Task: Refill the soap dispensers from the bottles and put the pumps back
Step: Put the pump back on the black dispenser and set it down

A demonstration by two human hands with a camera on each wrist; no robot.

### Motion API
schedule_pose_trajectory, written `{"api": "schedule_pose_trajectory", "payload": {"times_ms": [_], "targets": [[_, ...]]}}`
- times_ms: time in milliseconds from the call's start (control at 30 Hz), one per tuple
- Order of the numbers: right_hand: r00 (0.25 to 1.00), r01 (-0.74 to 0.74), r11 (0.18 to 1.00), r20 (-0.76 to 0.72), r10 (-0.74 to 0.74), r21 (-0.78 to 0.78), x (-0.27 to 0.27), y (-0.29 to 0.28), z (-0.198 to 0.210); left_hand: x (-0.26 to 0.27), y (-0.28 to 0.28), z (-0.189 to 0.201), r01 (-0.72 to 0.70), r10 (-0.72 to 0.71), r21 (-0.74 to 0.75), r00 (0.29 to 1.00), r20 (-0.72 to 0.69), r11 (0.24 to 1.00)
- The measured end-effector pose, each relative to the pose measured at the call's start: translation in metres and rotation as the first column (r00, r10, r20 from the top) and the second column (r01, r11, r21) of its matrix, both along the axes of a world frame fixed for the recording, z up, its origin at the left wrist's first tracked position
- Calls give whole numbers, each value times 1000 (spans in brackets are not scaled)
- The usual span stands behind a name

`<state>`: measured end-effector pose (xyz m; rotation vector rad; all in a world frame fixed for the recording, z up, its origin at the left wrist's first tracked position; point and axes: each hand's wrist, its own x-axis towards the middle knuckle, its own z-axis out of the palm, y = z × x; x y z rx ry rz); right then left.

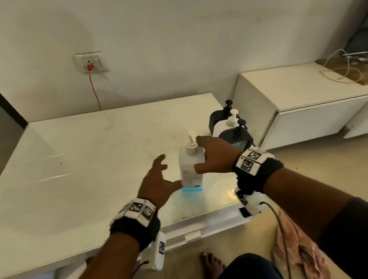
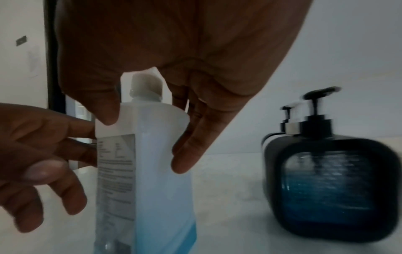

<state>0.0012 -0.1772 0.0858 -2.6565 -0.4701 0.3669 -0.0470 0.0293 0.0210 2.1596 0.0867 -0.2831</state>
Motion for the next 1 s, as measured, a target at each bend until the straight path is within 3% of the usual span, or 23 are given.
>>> {"api": "schedule_pose_trajectory", "payload": {"times_ms": [167,333,633,1000], "targets": [[995,88,996,-58,-87,12,-6,-78,0,11,-76,-5,166,-167,-49,986,-7,985],[987,134,991,-88,-133,9,-8,-131,-7,20,-140,-2,266,-266,-2,964,0,964],[985,173,984,34,-172,-34,8,-165,-8,42,-192,3,189,-194,102,981,34,977],[968,244,969,47,-246,45,3,-171,-17,41,-195,-10,199,-199,136,980,-19,970]]}}
